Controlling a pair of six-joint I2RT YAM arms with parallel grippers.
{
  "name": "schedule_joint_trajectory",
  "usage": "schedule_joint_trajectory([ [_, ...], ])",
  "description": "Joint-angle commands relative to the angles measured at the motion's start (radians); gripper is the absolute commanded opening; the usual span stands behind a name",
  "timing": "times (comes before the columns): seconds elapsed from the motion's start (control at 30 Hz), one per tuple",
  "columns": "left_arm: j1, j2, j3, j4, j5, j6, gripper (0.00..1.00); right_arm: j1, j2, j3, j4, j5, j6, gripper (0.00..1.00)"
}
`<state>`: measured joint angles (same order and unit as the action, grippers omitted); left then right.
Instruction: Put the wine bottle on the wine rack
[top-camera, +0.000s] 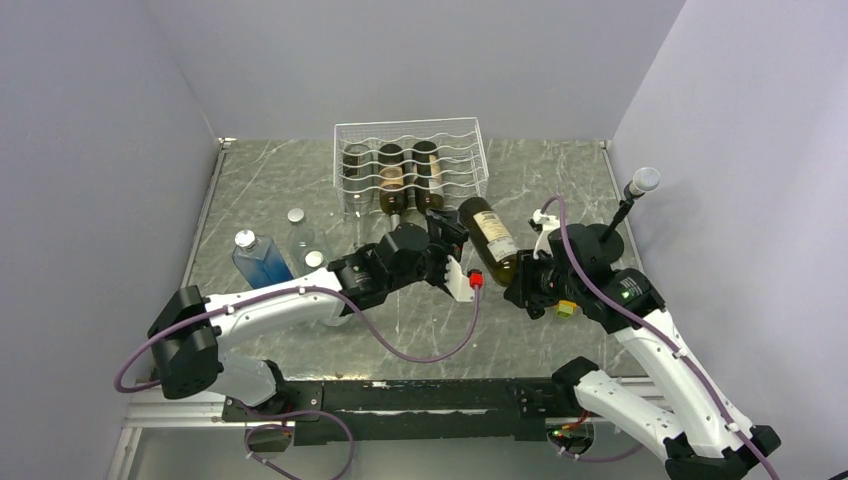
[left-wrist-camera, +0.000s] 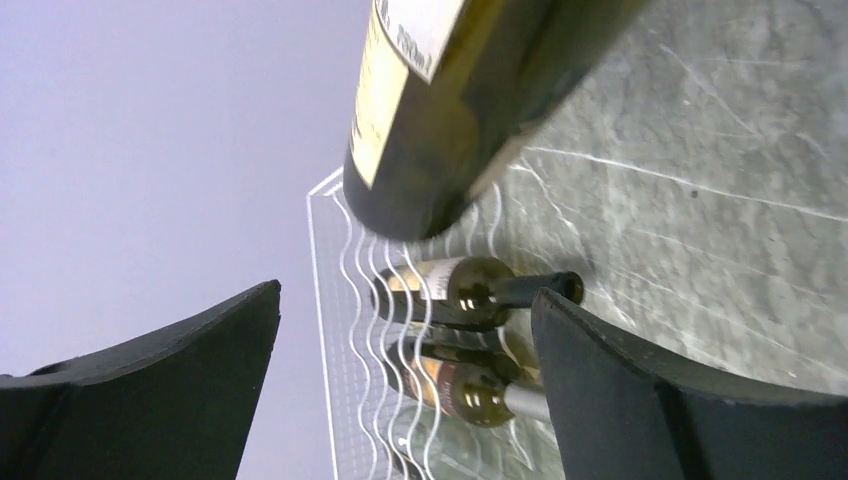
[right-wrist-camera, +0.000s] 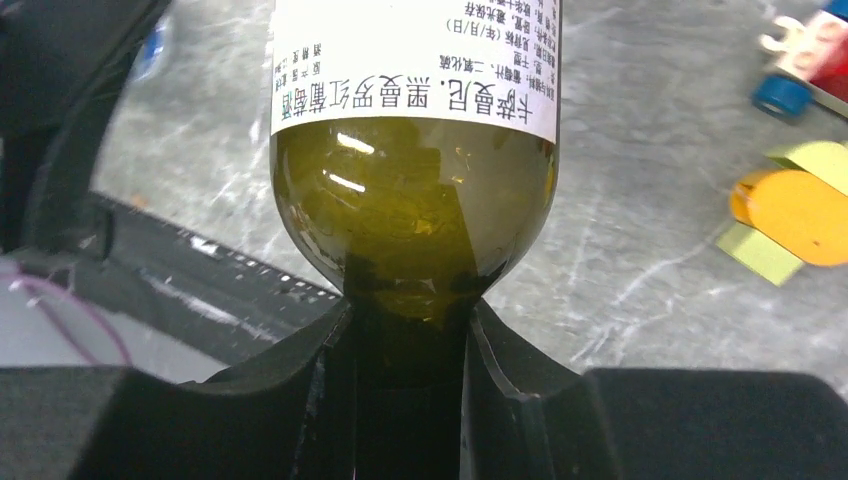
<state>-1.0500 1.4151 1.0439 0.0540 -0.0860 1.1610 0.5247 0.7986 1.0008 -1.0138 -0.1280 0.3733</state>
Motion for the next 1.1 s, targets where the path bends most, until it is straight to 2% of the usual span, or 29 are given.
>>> schedule_joint_trajectory([
  [0.0,-0.015,-0.081,0.033,-0.12,-0.011,-0.164,0.99,-0.002,-0.031,-0.013,0.157,0.146,0.057,0.0],
  [0.07,-0.015,-0.131,0.02,-0.142,0.017,-0.262,0.99,-0.002,-0.019,-0.048,0.195,0.142,0.065,0.0],
  [0.2,-0.02,-0.258,-0.036,-0.085,0.044,-0.532,0.99,-0.002,0.012,-0.139,0.314,0.11,0.094,0.0],
  [0.37,-0.021,-0.399,-0.048,-0.066,-0.012,-0.947,0.99,-0.002,0.068,-0.233,0.483,0.105,0.145,0.0],
  [0.6,-0.022,-0.532,0.017,-0.281,-0.11,-1.373,0.99,-0.002,0.134,-0.279,0.638,0.229,0.153,0.0],
  [0.77,-0.022,-0.633,0.019,-0.405,-0.196,-1.51,0.99,-0.003,0.222,-0.251,0.715,0.286,0.107,0.0],
  [1.07,-0.022,-0.805,0.096,-0.682,-0.273,-1.645,0.99,-0.005,0.336,-0.22,0.832,0.267,0.072,0.0],
])
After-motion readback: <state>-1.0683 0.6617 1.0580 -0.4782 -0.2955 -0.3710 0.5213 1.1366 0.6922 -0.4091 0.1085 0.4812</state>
